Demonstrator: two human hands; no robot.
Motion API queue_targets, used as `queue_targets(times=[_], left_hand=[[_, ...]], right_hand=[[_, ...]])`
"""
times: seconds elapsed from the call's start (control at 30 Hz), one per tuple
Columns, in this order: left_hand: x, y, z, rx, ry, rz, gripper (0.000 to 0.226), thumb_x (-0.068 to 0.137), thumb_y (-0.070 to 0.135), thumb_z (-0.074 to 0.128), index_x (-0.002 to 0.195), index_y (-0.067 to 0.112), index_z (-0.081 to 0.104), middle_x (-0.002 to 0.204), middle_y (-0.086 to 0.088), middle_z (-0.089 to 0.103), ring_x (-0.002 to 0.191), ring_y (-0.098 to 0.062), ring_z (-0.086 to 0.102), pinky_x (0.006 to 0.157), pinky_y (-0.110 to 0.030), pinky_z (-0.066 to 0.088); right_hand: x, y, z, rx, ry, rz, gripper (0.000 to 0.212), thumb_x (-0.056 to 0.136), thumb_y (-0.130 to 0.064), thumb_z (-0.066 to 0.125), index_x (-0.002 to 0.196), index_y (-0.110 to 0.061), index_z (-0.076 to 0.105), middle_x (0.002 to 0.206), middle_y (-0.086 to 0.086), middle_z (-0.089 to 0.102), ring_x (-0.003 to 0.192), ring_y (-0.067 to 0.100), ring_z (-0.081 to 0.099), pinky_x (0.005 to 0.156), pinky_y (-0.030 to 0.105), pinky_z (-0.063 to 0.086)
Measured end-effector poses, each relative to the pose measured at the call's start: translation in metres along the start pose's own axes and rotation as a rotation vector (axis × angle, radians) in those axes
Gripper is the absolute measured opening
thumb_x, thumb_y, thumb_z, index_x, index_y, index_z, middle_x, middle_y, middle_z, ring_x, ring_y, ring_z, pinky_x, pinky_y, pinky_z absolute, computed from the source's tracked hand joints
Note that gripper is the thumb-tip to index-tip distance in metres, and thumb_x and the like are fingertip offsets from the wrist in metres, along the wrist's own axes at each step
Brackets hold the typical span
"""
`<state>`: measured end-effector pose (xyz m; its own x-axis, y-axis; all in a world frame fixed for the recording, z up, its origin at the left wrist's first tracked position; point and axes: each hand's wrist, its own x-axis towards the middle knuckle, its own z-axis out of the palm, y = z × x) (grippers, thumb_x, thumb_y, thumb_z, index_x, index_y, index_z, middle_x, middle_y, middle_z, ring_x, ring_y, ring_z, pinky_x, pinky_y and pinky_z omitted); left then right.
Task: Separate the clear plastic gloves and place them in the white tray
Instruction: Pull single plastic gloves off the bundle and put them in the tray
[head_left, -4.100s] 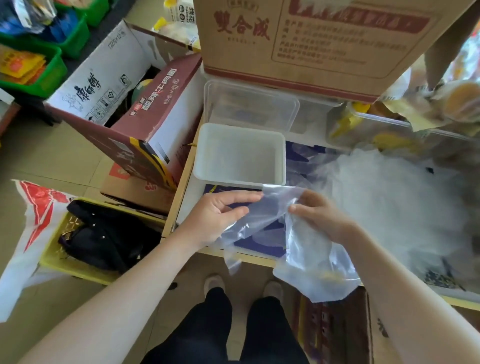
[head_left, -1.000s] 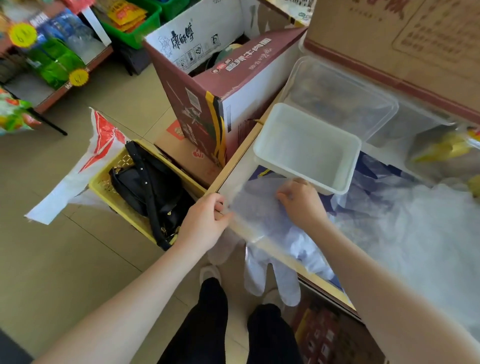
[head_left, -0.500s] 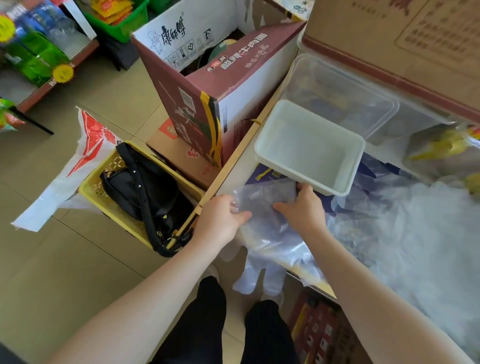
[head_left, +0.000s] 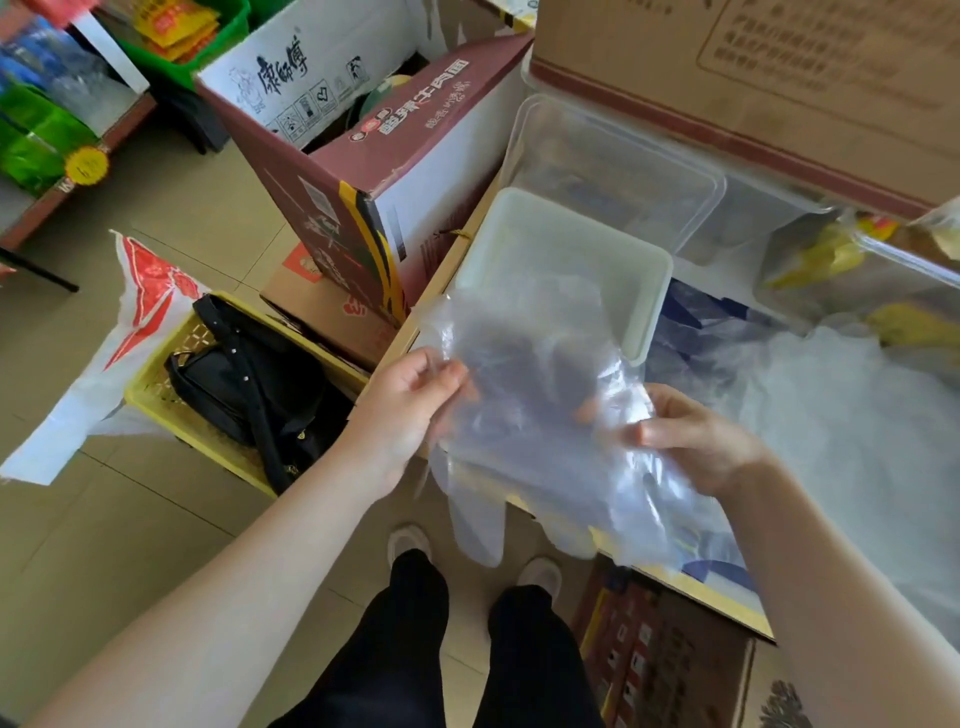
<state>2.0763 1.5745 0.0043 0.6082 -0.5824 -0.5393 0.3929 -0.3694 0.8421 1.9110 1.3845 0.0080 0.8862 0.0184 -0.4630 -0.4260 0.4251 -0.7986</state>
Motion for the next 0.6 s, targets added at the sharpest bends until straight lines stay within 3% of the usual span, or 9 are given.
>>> queue_targets(times=[0.07, 0.13, 0.23, 0.3, 0.37, 0.47, 0.53, 0.6], left_hand=[[0.004, -0.007, 0.006, 0.243, 0.025, 0.037, 0.022, 0.094, 0.026, 0.054, 0.094, 0.004, 0.058, 0.085, -0.013, 0.067, 0.082, -0.033, 0.064, 0.072, -0.037, 0.054], [0.01, -0.018, 0.008, 0.644, 0.053, 0.069, 0.022, 0.093, 0.03, 0.054, 0.081, 0.011, 0.053, 0.072, -0.003, 0.058, 0.067, -0.018, 0.056, 0.055, -0.027, 0.04], [0.016, -0.035, 0.007, 0.994, 0.08, 0.091, 0.033, 0.093, 0.034, 0.053, 0.069, 0.015, 0.039, 0.064, -0.001, 0.043, 0.057, -0.016, 0.044, 0.047, -0.028, 0.025], [0.015, -0.039, 0.008, 1.099, 0.126, 0.11, 0.029, 0.092, 0.036, 0.053, 0.078, 0.013, 0.043, 0.066, 0.0, 0.046, 0.063, -0.022, 0.053, 0.047, -0.029, 0.029], [0.011, -0.038, 0.009, 1.137, 0.235, 0.194, 0.032, 0.087, 0.034, 0.062, 0.099, 0.009, 0.047, 0.081, -0.005, 0.055, 0.074, -0.026, 0.059, 0.055, -0.03, 0.043], [0.009, -0.046, 0.009, 1.273, 0.344, 0.534, 0.057, 0.071, 0.021, 0.078, 0.114, 0.002, 0.046, 0.103, -0.017, 0.056, 0.092, -0.034, 0.059, 0.072, -0.042, 0.051], [0.009, -0.052, 0.017, 1.34, 0.268, 0.769, 0.06, 0.07, 0.021, 0.074, 0.12, 0.005, 0.046, 0.115, -0.019, 0.05, 0.102, -0.035, 0.054, 0.078, -0.045, 0.05], [0.011, -0.059, 0.029, 1.387, 0.034, 0.87, 0.052, 0.073, 0.023, 0.073, 0.119, 0.008, 0.055, 0.126, -0.017, 0.047, 0.109, -0.034, 0.053, 0.082, -0.045, 0.05]], right_hand=[[-0.003, 0.002, -0.002, -0.037, 0.129, 0.064, 0.004, 0.067, -0.011, 0.074, 0.069, -0.014, 0.071, 0.064, 0.003, 0.065, 0.058, 0.014, 0.061, 0.059, 0.021, 0.051], [0.001, 0.011, -0.007, -0.37, 0.216, 0.189, 0.018, 0.08, -0.006, 0.068, 0.063, -0.011, 0.065, 0.06, 0.004, 0.062, 0.055, 0.014, 0.058, 0.062, 0.02, 0.048], [0.012, 0.032, -0.012, -0.772, 0.341, 0.324, 0.025, 0.085, -0.003, 0.059, 0.062, -0.013, 0.06, 0.059, 0.004, 0.061, 0.053, 0.013, 0.056, 0.064, 0.024, 0.048], [0.021, 0.044, -0.013, -0.84, 0.503, 0.334, 0.014, 0.084, -0.007, 0.055, 0.072, -0.01, 0.061, 0.064, 0.006, 0.063, 0.054, 0.018, 0.056, 0.063, 0.032, 0.049], [0.028, 0.048, -0.009, -0.915, 0.641, 0.279, 0.011, 0.085, -0.011, 0.053, 0.081, -0.007, 0.062, 0.074, 0.01, 0.064, 0.062, 0.024, 0.058, 0.066, 0.036, 0.051], [0.034, 0.049, -0.003, -1.03, 0.733, 0.22, 0.014, 0.089, -0.016, 0.049, 0.083, -0.009, 0.059, 0.082, 0.01, 0.066, 0.072, 0.027, 0.059, 0.068, 0.037, 0.052], [0.032, 0.048, 0.003, -1.063, 0.757, 0.187, 0.012, 0.092, -0.022, 0.049, 0.09, -0.013, 0.057, 0.086, 0.009, 0.067, 0.073, 0.026, 0.06, 0.068, 0.037, 0.052], [0.022, 0.047, 0.005, -1.095, 0.82, 0.149, 0.021, 0.094, -0.034, 0.048, 0.104, -0.017, 0.054, 0.095, 0.001, 0.062, 0.078, 0.024, 0.061, 0.069, 0.037, 0.053]])
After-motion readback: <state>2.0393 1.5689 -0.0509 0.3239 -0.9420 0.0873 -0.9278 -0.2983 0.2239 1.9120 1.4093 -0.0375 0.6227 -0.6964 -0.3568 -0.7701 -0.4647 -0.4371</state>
